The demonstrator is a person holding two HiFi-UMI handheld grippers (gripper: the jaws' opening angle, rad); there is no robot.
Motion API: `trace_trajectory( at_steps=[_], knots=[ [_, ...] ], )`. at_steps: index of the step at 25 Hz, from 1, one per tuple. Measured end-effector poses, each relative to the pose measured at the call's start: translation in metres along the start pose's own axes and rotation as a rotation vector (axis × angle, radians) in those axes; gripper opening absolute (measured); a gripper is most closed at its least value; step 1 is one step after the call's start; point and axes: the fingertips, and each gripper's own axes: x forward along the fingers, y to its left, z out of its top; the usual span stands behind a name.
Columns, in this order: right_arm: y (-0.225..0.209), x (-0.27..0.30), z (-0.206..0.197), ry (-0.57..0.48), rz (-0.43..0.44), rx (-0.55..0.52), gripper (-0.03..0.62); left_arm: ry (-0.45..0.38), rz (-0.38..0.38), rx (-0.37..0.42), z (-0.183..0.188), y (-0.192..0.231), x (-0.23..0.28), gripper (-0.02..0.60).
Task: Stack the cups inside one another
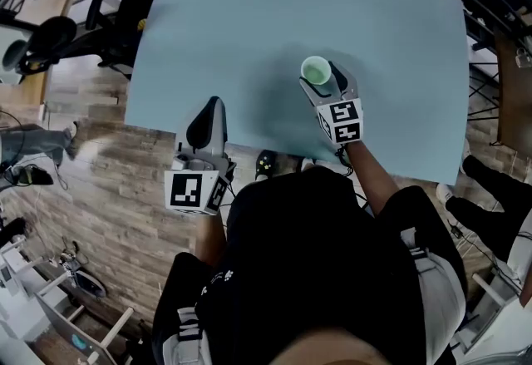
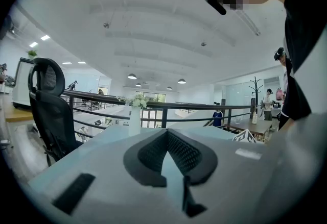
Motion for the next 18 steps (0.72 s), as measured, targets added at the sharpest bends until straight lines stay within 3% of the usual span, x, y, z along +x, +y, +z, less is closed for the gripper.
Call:
trace_trajectory(
  at_steps=[11,18],
  knots=[
    [-0.001,-0.002,0.0,0.0,-0.018,-0.009,0.364,-0.008,0.017,-0.007,-0.001,0.002,-0.007,-0.012],
    [0.001,-0.008,0.018,-0.056,-0.041,-0.004,0.362,-0.001,0.005,-0.015,-0.003,0.004,-0.007,-0.012]
  ],
)
